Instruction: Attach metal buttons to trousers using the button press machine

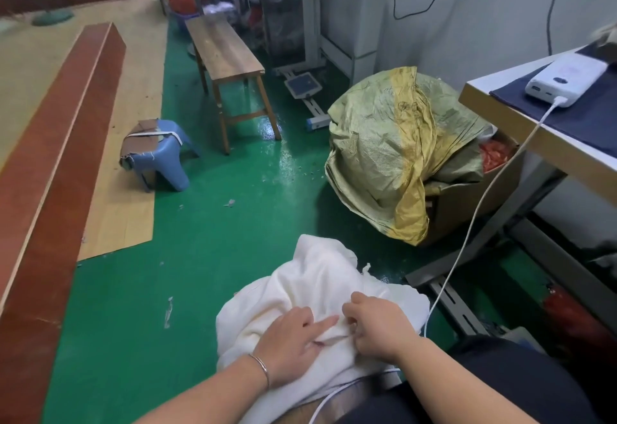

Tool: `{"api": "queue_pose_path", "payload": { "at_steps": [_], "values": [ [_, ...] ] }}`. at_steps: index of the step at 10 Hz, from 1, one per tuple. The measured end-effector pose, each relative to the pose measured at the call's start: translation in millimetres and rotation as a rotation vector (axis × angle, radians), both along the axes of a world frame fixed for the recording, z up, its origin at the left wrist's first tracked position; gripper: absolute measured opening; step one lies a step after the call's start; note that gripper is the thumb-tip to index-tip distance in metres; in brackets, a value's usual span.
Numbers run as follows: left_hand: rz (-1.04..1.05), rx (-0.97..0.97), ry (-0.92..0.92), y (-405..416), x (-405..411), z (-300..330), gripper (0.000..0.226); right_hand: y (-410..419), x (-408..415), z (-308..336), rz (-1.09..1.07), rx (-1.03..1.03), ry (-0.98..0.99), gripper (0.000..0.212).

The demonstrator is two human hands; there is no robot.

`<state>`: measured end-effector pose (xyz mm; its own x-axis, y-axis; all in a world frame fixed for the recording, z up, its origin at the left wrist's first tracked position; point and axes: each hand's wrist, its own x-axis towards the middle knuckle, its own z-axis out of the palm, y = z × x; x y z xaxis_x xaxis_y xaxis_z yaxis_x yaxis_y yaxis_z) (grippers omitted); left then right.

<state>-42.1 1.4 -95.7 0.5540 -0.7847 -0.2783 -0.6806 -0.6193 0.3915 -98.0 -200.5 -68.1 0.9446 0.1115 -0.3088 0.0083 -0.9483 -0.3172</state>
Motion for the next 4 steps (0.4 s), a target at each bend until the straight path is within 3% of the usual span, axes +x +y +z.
{"api": "queue_pose_path", "payload": {
  "at_steps": [2, 3, 4],
  "values": [
    [0.029, 0.103, -0.021, -8.6, 5.4, -1.2, 0.06, -2.2, -0.2, -4.6, -0.041, -0.029, 0.099, 0.015],
    [0.069, 0.101, 0.102, -13.6, 9.0, 8.4, 0.056, -4.2, -5.2, 9.3, -0.075, -0.04, 0.048, 0.028],
    [0.136, -0.093, 0.172, -16.3, 22.1, 33.2, 0.033, -18.8, -30.7, 38.6, -0.253, 0.108, -0.163, 0.036]
  ]
}}
